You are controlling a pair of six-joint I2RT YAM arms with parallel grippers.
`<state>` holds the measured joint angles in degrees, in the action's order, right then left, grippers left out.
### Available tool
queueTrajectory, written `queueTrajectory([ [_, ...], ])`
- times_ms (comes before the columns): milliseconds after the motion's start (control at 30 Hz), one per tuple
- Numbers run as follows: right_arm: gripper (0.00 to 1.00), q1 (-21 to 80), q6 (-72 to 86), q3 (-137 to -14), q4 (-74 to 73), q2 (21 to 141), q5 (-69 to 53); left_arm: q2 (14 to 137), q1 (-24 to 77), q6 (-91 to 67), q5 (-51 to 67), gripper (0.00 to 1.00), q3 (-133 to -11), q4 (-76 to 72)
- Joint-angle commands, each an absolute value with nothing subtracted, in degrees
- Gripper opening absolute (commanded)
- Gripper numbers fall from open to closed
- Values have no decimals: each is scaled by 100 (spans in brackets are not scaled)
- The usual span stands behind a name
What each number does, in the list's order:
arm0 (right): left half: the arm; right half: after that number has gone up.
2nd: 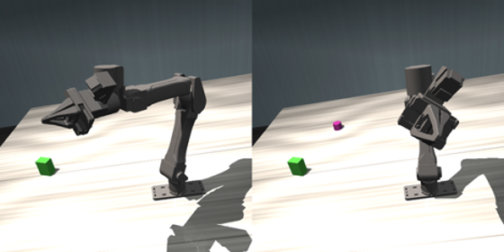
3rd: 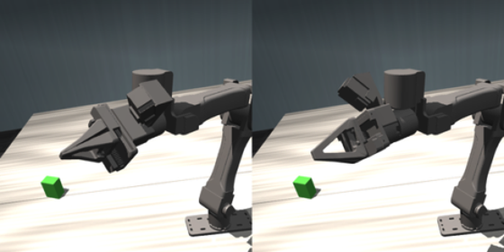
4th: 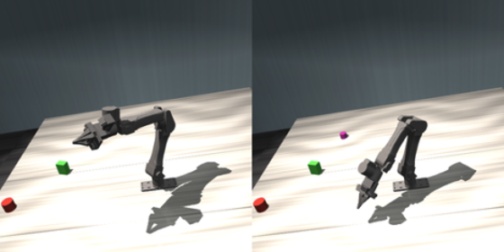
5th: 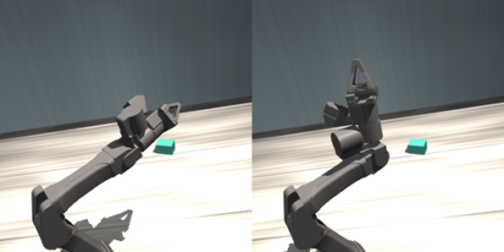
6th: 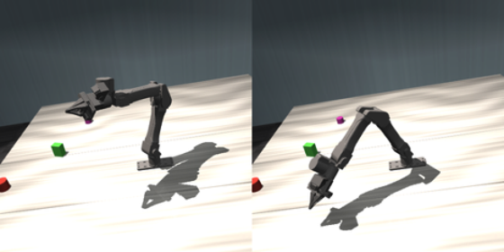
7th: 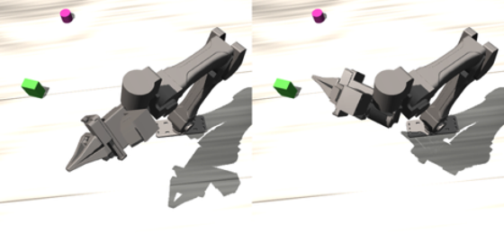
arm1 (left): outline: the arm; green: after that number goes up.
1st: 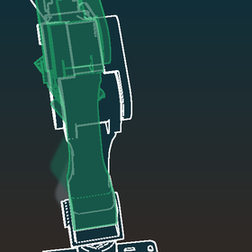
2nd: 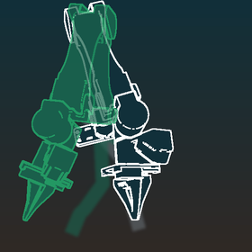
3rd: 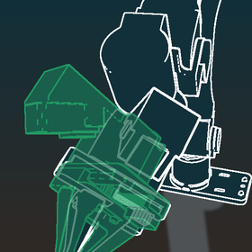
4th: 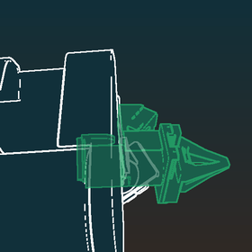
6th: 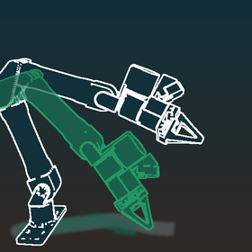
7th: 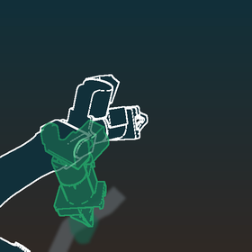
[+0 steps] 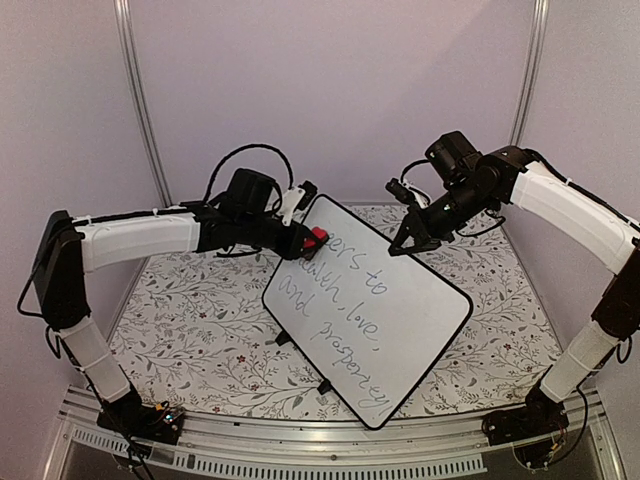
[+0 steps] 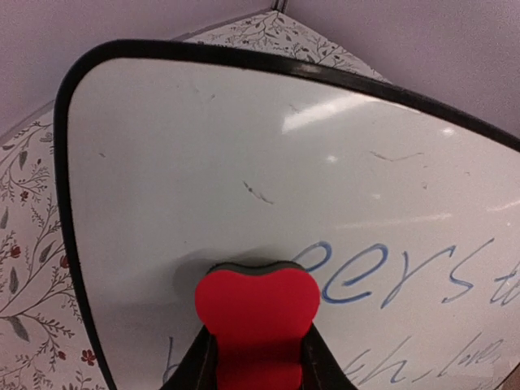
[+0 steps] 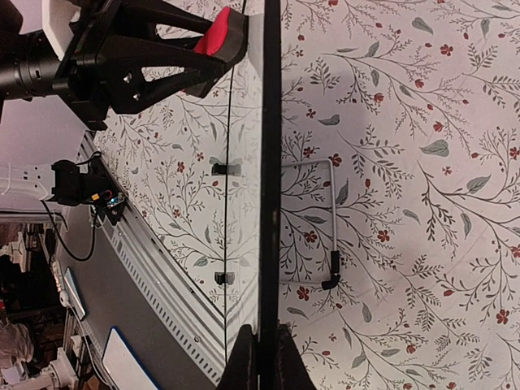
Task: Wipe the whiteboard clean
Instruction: Erase the center of the whiteboard.
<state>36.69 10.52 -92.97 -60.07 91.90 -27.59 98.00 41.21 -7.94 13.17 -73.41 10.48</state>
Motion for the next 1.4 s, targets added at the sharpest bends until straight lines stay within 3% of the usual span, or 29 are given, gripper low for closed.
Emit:
queueTrajectory([
  [0,0,3823,501,-9334,-5669,9130,-3199,10114,4298,-660,1420,0,-7606,1066],
  [533,0,3823,510,-9335,-5676,9101,-3204,10239,4367,-579,1419,0,-8056,1212],
  [1367,0,3820,516,-9290,-5654,9098,-3195,9884,4421,-841,1303,0,-6859,978],
])
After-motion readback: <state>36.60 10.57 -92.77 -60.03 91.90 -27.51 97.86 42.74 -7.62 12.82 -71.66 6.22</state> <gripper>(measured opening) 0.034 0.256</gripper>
